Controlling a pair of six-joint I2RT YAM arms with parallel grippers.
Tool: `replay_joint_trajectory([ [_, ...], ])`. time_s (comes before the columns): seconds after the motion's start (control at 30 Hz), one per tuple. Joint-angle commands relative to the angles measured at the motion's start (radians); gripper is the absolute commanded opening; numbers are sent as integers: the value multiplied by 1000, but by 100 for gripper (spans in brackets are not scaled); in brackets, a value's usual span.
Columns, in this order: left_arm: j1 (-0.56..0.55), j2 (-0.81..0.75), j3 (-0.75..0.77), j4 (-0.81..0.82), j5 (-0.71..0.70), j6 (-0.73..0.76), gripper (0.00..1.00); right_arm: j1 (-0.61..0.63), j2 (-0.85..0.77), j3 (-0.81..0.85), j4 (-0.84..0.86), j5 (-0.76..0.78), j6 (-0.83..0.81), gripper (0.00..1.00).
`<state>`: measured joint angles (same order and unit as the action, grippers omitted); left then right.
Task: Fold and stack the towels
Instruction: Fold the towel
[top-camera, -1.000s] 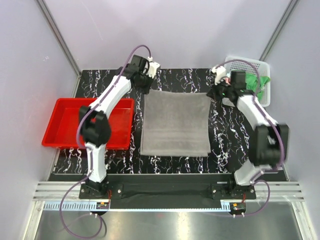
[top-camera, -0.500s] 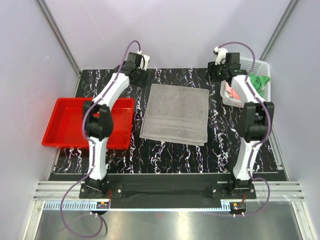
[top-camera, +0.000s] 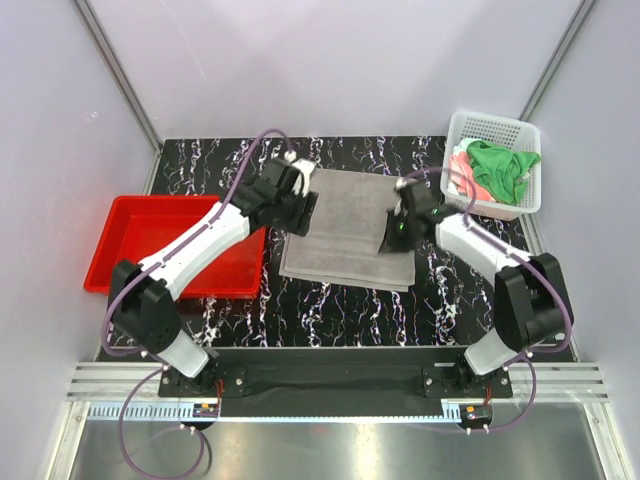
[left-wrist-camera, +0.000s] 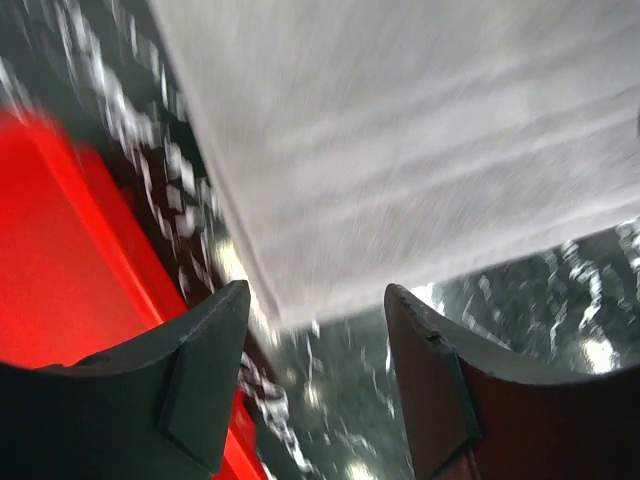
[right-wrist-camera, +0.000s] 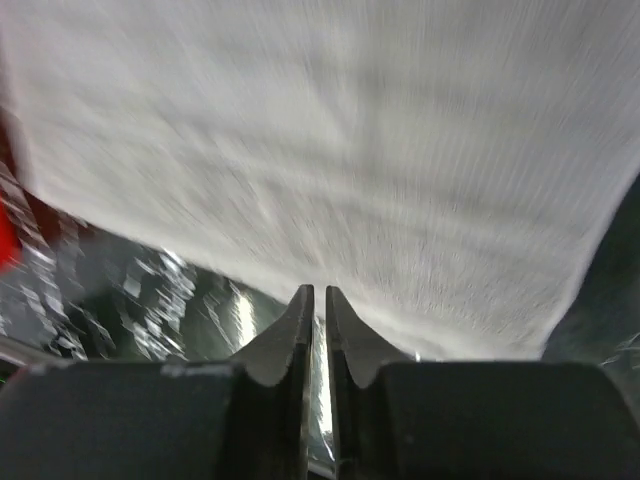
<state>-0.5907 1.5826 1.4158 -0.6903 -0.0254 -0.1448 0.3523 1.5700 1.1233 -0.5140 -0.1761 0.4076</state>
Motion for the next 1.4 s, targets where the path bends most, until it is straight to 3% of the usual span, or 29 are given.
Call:
replay_joint_trajectory([
  [0.0,19,-120,-83,18,19,-131,61,54,-42,-164,40,-6,129,14],
  [0.2,17,-225,-210,23,-37,-183,62,74,-45,-299,114,99,211,10],
  [0.47,8,-257,-339,77,-18,-256,59,74,-197,-405,32,230,292,11],
  [0.6,6,-233,-356,101,-5,-269,57,74,-263,-419,-10,300,290,11],
  [0.77,6,-161,-356,149,-5,-269,53,76,-314,-408,55,253,304,12],
  [1.0,8,-144,-285,114,-34,-268,52,74,-128,-379,163,219,324,11],
  [1.1,6,-151,-285,97,-63,-262,52,74,-79,-387,109,254,364,8],
  [1.37,2,-135,-348,149,-4,-292,50,62,-234,-470,11,371,438,12],
])
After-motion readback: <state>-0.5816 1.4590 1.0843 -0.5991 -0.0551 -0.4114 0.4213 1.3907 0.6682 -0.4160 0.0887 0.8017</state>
